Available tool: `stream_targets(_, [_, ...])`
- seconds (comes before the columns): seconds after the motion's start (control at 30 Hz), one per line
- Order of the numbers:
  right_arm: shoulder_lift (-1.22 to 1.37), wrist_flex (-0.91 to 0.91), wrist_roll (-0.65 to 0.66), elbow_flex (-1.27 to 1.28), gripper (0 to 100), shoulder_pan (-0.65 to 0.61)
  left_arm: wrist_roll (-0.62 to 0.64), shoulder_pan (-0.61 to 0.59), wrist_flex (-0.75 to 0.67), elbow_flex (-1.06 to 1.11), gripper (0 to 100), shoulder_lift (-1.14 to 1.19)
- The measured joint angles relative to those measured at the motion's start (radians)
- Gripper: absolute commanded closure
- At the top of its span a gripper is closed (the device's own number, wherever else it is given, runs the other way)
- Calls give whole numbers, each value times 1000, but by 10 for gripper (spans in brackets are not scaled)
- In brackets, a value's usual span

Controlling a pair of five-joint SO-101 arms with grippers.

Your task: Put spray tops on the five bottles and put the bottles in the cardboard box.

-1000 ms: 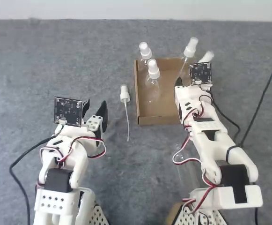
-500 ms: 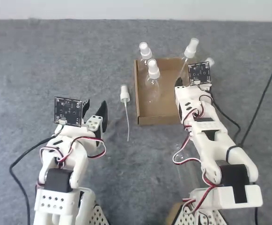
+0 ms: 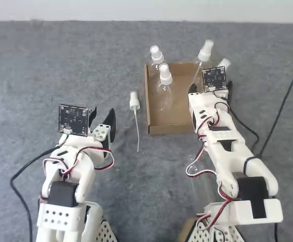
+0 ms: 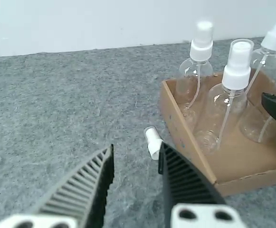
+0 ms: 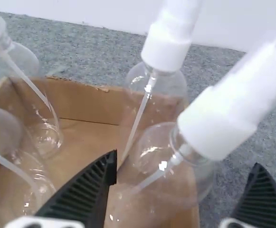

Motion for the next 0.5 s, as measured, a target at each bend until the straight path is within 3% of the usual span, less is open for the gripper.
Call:
stream_targets(0.23, [-18,9,0,0,647,0,0,0,0,0,855,0])
stream_targets(0.5, [-187,215,0,-72,647,0,0,0,0,0,855,0])
